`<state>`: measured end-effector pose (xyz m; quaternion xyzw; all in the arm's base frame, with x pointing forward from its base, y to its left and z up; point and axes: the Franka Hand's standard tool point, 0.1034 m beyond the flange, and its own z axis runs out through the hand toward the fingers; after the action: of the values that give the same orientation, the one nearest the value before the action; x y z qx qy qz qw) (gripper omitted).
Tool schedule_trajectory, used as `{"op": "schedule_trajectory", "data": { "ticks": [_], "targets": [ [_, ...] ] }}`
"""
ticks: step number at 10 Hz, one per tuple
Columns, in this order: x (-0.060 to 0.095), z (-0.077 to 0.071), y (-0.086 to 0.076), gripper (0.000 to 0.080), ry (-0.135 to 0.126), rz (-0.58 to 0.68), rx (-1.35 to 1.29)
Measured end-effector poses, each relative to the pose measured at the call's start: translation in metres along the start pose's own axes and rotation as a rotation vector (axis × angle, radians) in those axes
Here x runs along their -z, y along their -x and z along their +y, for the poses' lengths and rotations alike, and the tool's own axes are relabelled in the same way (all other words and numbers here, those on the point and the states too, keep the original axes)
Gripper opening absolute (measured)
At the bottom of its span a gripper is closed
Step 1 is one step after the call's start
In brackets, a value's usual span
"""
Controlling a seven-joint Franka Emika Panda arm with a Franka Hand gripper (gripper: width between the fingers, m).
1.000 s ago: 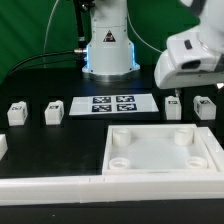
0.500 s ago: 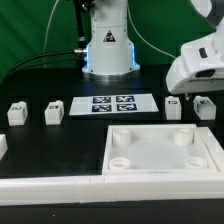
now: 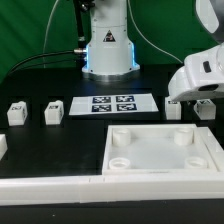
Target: Assemble one leg
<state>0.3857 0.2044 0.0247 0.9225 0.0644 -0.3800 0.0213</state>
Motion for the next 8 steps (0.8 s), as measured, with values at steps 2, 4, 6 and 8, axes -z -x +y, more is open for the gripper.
{"op": "schedule_trajectory", "data": {
  "ticks": [2,4,6,8],
  "targets": [
    [-0.004,0.001,-0.001,0.0649,0.0,-0.007,-0.001],
    [-0.008,0.003,-0.004,0.0649,-0.003,-0.013,-0.002],
    [-0.011,0.004,-0.008,0.0649,-0.007,-0.004,-0.004],
    [-0.013,0.004,-0.009,0.0649,-0.008,-0.005,-0.005]
  ]
}}
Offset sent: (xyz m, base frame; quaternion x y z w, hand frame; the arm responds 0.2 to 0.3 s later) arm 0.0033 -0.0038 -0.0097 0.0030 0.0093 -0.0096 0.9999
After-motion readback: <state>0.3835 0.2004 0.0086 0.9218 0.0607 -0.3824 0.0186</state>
